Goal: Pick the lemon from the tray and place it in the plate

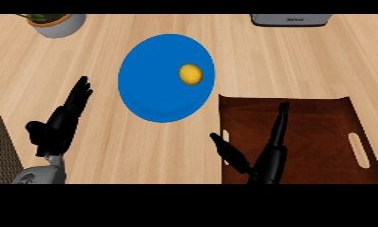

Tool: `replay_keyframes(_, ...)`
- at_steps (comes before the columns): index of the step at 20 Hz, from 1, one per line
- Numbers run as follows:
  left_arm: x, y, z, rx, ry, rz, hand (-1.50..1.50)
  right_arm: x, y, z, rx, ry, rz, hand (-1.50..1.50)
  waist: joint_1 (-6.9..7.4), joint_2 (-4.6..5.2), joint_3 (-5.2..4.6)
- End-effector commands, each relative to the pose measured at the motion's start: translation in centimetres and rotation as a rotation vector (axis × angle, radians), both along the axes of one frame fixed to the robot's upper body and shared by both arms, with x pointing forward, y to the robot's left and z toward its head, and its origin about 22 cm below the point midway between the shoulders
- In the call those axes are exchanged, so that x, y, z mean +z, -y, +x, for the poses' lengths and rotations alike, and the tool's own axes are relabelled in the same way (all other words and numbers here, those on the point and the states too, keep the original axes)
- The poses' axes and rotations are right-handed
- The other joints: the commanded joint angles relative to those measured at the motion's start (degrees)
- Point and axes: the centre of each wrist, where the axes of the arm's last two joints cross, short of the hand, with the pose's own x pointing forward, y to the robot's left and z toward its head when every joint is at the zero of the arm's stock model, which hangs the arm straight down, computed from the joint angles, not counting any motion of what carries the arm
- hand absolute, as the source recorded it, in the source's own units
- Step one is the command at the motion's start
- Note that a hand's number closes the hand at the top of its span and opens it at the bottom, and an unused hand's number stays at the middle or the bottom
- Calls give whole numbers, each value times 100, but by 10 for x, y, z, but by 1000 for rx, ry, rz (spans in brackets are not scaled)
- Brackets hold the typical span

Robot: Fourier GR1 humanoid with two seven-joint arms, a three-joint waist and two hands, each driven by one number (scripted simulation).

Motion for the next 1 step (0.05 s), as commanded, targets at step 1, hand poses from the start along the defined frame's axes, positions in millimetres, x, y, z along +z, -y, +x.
replay_keyframes(1, -5, 9, -23, 5, 1, 9, 0, -12, 14, -20, -61, 39, 9, -150, 4, -7, 0)
